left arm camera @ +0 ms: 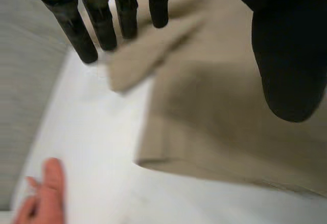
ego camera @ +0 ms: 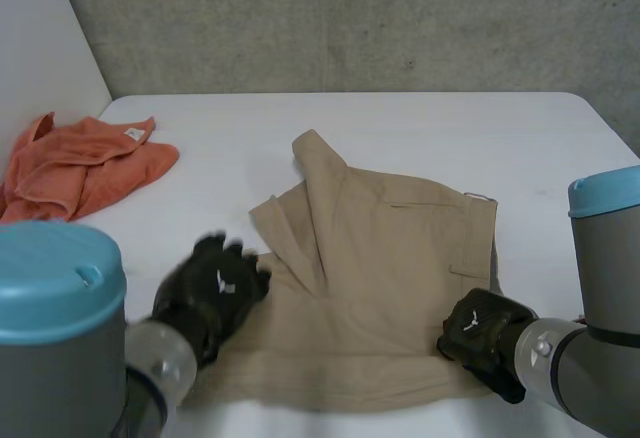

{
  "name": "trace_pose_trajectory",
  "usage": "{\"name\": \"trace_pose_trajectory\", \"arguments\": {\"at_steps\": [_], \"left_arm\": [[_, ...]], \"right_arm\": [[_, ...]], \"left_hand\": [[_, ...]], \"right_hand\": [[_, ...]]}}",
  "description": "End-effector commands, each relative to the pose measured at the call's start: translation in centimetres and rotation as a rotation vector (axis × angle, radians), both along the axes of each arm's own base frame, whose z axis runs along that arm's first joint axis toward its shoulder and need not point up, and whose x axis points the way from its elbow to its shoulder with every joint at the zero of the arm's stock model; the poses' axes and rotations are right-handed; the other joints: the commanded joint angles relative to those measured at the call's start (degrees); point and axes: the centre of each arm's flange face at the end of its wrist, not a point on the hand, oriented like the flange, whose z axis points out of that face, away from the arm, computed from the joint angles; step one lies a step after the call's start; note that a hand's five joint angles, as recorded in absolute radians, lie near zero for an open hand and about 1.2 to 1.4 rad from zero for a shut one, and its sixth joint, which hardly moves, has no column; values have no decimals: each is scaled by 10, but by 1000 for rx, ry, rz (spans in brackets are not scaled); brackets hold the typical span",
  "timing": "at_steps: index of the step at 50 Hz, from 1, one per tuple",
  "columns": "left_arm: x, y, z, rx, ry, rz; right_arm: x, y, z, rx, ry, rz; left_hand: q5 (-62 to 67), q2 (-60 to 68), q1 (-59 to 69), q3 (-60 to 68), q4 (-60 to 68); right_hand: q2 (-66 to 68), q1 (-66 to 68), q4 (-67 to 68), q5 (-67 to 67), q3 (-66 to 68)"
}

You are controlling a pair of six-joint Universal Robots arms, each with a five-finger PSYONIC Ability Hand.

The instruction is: Fold the laundry.

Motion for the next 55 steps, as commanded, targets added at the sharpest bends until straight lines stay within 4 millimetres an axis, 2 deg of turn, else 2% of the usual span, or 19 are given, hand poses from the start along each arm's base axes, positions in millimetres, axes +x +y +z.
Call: {"name": "trace_pose_trajectory", "arguments": {"at_steps": [1,4,5,8,9,12,13,20,28,31,32,36,42,47,51,55], "left_arm": [[-20,-71,16,-236,193,59],[-32,-86,9,-244,221,11],[-39,-96,1,-226,231,-30],[-45,-114,-9,-195,248,-83],[-45,-126,-18,-169,262,-101],[-45,-144,-30,-125,285,-102],[-47,-152,-40,-89,297,-105],[-47,-179,-71,40,308,-120],[-50,-189,-86,66,314,-120],[-50,-191,-89,80,331,-112],[-51,-192,-88,81,343,-106],[-51,-193,-84,74,371,-96],[-46,-194,-74,36,364,-45],[-33,-191,-72,2,312,78],[-23,-185,-73,-40,242,173],[-21,-176,-73,-62,184,214]], "right_arm": [[1,-3,-6,-37,-20,-4],[2,-4,-6,-42,-23,-3],[2,-4,-6,-47,-27,-5],[2,-4,-9,-57,-32,-3],[2,-5,-8,-62,-34,-5],[3,-6,-10,-76,-41,-4],[3,-6,-10,-80,-43,-4],[3,-7,-12,-90,-47,-7],[4,-9,-13,-108,-56,-5],[4,-9,-14,-111,-58,-7],[4,-9,-14,-112,-58,-7],[4,-10,-14,-112,-58,-8],[4,-10,-14,-115,-60,-7],[6,-11,-13,-132,-69,-3],[7,-12,-12,-141,-81,-10],[9,-16,-10,-146,-111,-37]], "left_hand": [[5,9,32,6,8],[37,41,64,38,40],[61,64,88,62,64],[76,79,103,77,79],[83,86,110,84,86],[106,109,133,107,109],[135,138,162,136,138],[189,192,216,190,192],[279,283,306,281,282],[375,378,402,376,378],[469,472,496,470,472],[662,666,689,664,665],[663,666,690,664,666],[663,666,690,664,666],[663,666,690,664,666],[663,666,690,664,666]], "right_hand": [[125,235,117,126,115],[125,235,117,126,115],[125,235,117,126,115],[125,235,117,126,115],[125,235,117,126,115],[125,235,117,126,115],[125,235,117,126,115],[125,235,117,126,115],[125,235,117,126,115],[125,235,117,126,115],[125,235,117,126,115],[125,235,117,126,115],[125,235,117,126,115],[125,235,117,126,115],[125,235,117,126,115],[125,235,117,126,115]]}}
